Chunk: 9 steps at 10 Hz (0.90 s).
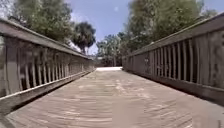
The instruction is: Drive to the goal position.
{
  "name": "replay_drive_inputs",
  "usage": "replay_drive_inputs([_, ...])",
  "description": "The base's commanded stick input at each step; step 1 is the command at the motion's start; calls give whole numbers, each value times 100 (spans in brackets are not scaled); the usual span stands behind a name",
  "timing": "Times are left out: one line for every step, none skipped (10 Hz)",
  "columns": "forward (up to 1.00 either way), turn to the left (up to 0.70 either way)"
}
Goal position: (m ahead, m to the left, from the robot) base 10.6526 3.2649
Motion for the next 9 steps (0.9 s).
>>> replay_drive_inputs([50,0])
replay_drive_inputs([50,0])
replay_drive_inputs([50,0])
replay_drive_inputs([50,0])
replay_drive_inputs([50,0])
replay_drive_inputs([50,0])
replay_drive_inputs([50,0])
replay_drive_inputs([50,0])
replay_drive_inputs([50,0])
